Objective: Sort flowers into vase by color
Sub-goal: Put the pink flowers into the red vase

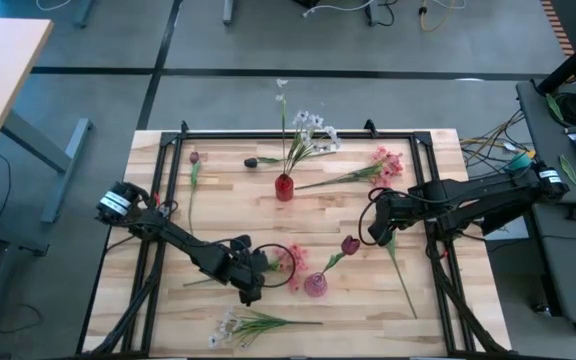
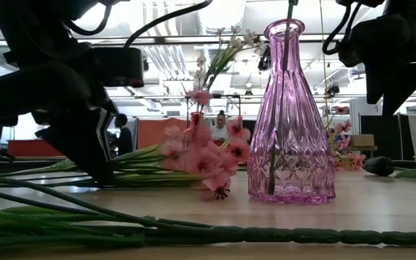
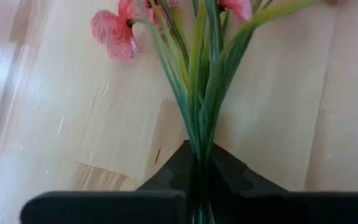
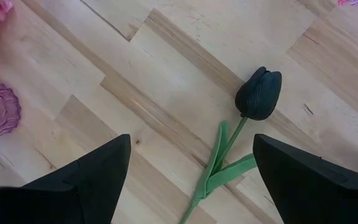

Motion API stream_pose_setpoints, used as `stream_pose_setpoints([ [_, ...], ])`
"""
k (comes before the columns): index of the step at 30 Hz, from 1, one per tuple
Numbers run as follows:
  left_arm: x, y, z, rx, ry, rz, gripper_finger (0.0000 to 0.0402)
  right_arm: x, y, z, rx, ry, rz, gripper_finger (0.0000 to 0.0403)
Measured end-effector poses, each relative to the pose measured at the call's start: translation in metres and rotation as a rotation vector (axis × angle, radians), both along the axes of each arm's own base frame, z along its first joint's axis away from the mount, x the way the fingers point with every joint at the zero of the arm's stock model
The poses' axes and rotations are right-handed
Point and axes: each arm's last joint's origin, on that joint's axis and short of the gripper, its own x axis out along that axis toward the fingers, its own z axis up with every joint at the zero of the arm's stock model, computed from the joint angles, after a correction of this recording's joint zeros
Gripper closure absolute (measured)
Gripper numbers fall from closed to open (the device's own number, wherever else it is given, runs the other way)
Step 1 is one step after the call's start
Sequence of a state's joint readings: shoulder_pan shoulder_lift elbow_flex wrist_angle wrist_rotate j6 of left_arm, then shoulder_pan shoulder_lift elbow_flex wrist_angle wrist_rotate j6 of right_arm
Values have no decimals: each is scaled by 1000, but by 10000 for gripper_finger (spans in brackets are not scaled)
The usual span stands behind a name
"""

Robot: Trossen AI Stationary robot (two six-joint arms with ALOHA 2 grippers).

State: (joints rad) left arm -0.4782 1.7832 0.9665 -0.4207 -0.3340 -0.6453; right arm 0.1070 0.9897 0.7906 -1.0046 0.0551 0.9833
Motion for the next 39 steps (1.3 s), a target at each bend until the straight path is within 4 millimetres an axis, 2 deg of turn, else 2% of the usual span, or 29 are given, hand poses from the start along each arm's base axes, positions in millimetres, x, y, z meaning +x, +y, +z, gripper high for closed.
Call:
stream_pose_setpoints([
  [5,-6,0,10,4,6,-19,397,0,0,0,-3,0,10,74],
  [10,-14,-1,41,4,-82,-81,397,1,0,0,-7,-5,24,74],
  [18,-35,13,116,117,-390,-176,398,7,0,3,-44,-80,71,74],
  [24,-51,27,169,229,-755,-307,399,12,-1,5,-92,-135,102,74],
  [27,-61,39,186,299,-927,-331,399,15,-1,6,-113,-169,117,74],
  [32,-74,63,192,367,-1201,-334,399,20,-1,8,-132,-216,135,74],
  [39,-82,110,170,438,-1502,-130,399,21,-1,9,-154,-234,139,74],
])
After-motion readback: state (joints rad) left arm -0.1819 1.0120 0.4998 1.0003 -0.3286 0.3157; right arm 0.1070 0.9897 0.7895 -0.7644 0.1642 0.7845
